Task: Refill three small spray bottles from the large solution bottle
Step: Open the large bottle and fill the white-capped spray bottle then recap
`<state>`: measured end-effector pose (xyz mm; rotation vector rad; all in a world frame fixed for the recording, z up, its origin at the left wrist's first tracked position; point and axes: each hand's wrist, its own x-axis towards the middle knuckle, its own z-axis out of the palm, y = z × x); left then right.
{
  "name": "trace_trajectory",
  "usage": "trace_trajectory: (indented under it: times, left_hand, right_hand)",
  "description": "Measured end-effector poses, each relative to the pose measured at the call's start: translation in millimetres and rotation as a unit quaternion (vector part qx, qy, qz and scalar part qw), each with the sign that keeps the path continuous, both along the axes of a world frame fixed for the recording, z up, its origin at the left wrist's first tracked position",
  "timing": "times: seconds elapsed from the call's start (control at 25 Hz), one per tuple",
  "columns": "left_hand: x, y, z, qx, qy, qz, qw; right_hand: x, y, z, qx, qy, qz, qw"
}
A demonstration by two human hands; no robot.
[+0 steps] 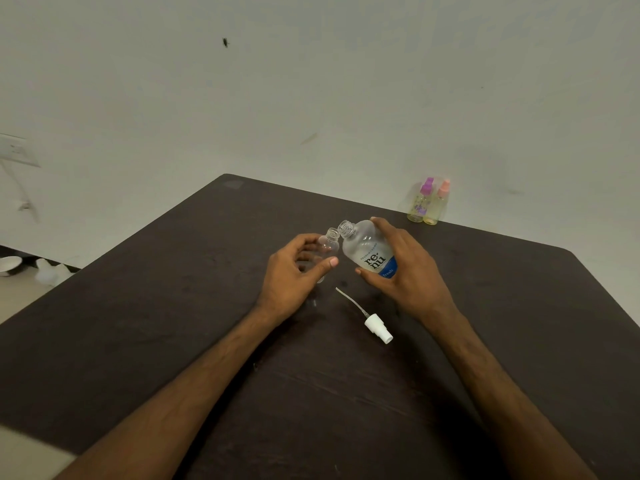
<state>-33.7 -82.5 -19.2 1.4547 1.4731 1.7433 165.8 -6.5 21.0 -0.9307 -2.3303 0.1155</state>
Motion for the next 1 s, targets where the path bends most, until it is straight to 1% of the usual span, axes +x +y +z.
trace_trajectory:
  times: [0.2, 0.44, 1.0]
  left_hand:
    - [-1.1, -0.2, -0.5, -0.005, 0.022, 0.008, 1.0]
    - [-1.8, -0.1, -2.1, -0.003, 0.024, 0.016, 1.0]
    - [-2.5, -1.2, -2.1, -0.009, 0.034, 0.024, 0.999]
  right_hand:
    - [2.9, 3.6, 7.1, 0.027, -0.038, -0.009, 0.999]
    - [5.8, 4.6, 21.1, 0.084, -0.085, 0.0, 0.993]
    - [6.2, 5.1, 35.7, 0.097, -0.136, 0.006, 0.986]
